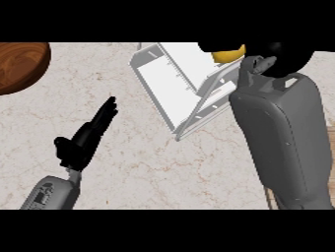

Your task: Pick the lemon from the cutting board and place it in the tiered basket

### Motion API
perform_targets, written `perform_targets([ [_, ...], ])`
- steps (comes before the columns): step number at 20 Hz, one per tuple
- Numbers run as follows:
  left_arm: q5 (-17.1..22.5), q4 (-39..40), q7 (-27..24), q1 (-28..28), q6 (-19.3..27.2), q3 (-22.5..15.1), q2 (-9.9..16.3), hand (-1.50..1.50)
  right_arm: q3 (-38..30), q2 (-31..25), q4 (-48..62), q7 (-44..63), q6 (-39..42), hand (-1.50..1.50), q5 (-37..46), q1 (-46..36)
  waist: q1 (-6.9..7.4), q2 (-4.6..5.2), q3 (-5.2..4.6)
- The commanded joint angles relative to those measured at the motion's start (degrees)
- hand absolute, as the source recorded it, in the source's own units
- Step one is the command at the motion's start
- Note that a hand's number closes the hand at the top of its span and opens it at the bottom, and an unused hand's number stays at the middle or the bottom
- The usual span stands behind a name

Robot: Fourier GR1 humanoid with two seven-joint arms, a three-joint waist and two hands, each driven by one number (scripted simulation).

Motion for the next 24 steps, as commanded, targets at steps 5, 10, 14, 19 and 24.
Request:
perform_targets([
  [5,-0.94,0.37,-1.32,0.5,1.06,-0.26,-1.86,0.0,-7.33,0.3,23.99,4.67,-12.3,1.5,-2.33,-12.57,-0.24,0.12,0.06],
  [10,-0.59,2.28,-2.11,-0.67,-1.08,0.08,-1.48,0.0,-10.02,0.3,33.66,-0.38,-21.85,1.5,-6.95,-15.21,0.32,0.47,0.06],
  [14,-1.02,2.21,-1.71,-0.57,-0.15,0.56,-1.59,0.0,-13.97,0.3,39.96,-2.6,-26.68,1.5,-9.74,-20.17,0.69,0.56,0.05],
  [19,-0.54,1.61,-0.34,-1.38,-1.75,0.98,-0.05,0.0,-20.0,0.3,40.05,2.4,-33.05,-1.5,-18.77,-19.74,1.15,0.12,0.09],
  [24,-1.64,0.66,1.08,-1.69,0.08,0.02,-1.88,0.0,-21.45,0.3,44.33,-3.1,-41.58,-1.5,-22.99,-21.99,-0.05,-0.12,0.13],
])
